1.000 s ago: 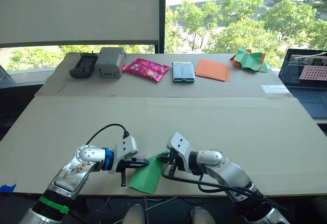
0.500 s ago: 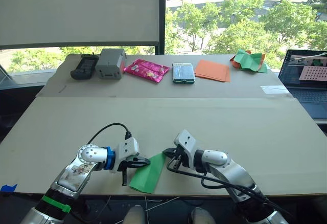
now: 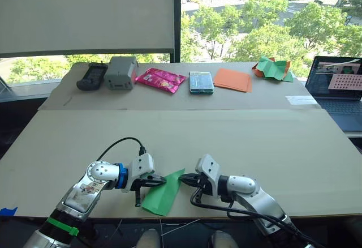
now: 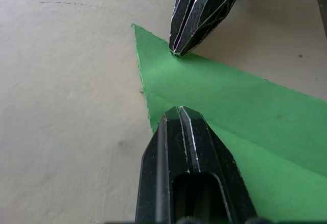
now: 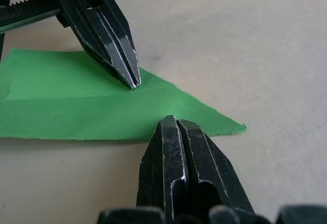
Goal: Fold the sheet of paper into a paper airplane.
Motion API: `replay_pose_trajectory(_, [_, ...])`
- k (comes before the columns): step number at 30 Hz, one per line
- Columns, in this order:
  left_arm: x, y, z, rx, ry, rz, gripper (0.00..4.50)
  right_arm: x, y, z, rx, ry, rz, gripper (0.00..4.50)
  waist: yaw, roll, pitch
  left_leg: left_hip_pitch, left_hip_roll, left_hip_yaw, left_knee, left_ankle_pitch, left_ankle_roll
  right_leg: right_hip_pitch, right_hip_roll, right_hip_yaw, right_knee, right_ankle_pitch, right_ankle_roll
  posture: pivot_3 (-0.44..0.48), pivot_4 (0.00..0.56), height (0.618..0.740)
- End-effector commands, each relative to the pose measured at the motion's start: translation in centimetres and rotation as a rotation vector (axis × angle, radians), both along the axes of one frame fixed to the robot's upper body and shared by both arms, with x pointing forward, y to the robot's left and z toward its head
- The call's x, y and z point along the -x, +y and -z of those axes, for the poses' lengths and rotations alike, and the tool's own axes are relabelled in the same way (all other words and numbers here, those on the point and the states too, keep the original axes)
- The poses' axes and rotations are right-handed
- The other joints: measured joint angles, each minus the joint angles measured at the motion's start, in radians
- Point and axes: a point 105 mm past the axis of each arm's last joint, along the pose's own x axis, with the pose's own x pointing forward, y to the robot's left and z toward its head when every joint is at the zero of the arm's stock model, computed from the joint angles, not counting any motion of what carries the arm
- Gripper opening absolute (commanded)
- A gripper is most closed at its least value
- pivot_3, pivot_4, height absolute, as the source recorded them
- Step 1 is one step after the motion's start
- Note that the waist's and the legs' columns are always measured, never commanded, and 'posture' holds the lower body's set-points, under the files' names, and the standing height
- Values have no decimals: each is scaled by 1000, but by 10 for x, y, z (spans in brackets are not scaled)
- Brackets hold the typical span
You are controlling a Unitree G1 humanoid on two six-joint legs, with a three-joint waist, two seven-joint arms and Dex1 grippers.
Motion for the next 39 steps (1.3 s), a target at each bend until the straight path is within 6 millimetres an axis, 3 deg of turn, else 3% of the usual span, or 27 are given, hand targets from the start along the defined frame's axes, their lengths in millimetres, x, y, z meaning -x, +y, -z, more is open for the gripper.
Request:
replay_pose_trajectory(1, [7, 6, 16, -53, 59, -13, 17, 29, 12, 28, 55, 113, -123, 0, -2, 0, 0, 0, 0, 0, 0, 0, 0, 0, 0, 0, 0, 0, 0, 0, 150, 706])
replay_pose_trajectory(13, [13, 12, 16, -75, 70, -11, 17, 46, 22, 29, 69, 119, -217, 0, -14, 0, -1, 2, 0, 0, -3, -2, 1, 0, 0, 0, 0, 0, 0, 0, 150, 706])
replay_pose_trajectory(21, [8, 7, -1, -60, 35, -5, 17, 47, 23, 35, 95, 128, -220, 0, -18, -3, 0, 4, 0, 0, -8, -2, 1, 0, 0, 0, 0, 0, 0, 0, 150, 706])
replay_pose_trajectory(39, [11, 8, 5, -75, 53, -16, 17, 83, 35, 37, 117, 161, -448, 0, -18, -3, 0, 5, 0, 0, -10, -2, 1, 0, 0, 0, -1, 0, 0, 0, 150, 706])
